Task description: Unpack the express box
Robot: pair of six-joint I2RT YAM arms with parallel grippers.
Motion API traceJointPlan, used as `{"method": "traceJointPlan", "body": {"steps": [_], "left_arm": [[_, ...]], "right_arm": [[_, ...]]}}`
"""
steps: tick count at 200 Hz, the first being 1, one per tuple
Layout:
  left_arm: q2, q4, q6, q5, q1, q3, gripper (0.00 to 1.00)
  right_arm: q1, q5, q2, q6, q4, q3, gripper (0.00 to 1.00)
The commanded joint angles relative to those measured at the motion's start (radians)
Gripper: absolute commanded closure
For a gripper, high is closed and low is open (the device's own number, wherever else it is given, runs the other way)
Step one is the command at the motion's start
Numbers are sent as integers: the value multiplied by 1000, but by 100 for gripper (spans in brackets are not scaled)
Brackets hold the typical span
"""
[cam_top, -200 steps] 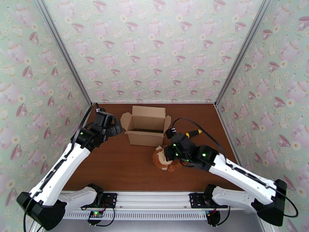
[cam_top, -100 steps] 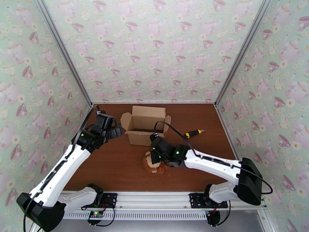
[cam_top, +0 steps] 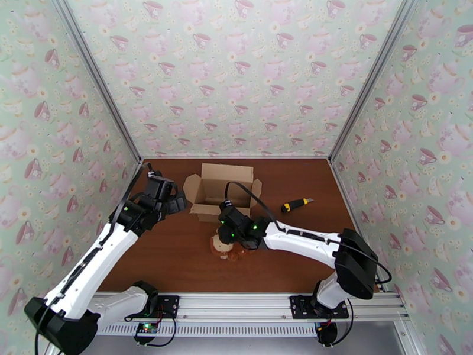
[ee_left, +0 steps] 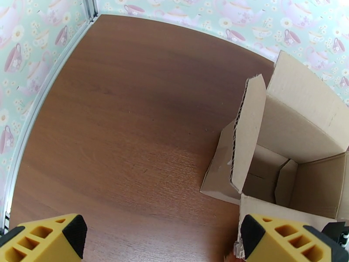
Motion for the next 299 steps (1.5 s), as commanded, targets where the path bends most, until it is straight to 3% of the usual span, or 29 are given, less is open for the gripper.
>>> {"method": "traceJointPlan", "body": {"steps": [1,26,40,73,126,167,211,254,299], "left_arm": [[-6,7,-6,6,-5,-11,0],[-23,2,2,0,-5,-5,0],[-41,1,7,-5,-5,-1,0],[-80,-7,13,-14,-5,6,0],[-109,-5,25,-43,-5,-31,0],[-109,80,92,-43,8,-64,0],[-97,300,177,-66,73,-148,0],[-56,461,267,-4,194,-244,0],[-60,727,304,29,299,-384,0]], "right_arm": [[6,29,-14,-17,-28,47,51],[4,24,-74,-22,-77,65,49],[5,13,-120,-26,-108,74,40],[4,-3,-264,-17,-189,44,0],[-55,49,-560,-5,-260,-124,0],[-345,55,-728,-64,-274,-173,0],[-608,133,-621,-237,-76,-208,0],[-745,205,-548,-360,153,-324,0],[-863,217,-515,-415,563,-537,0]]}}
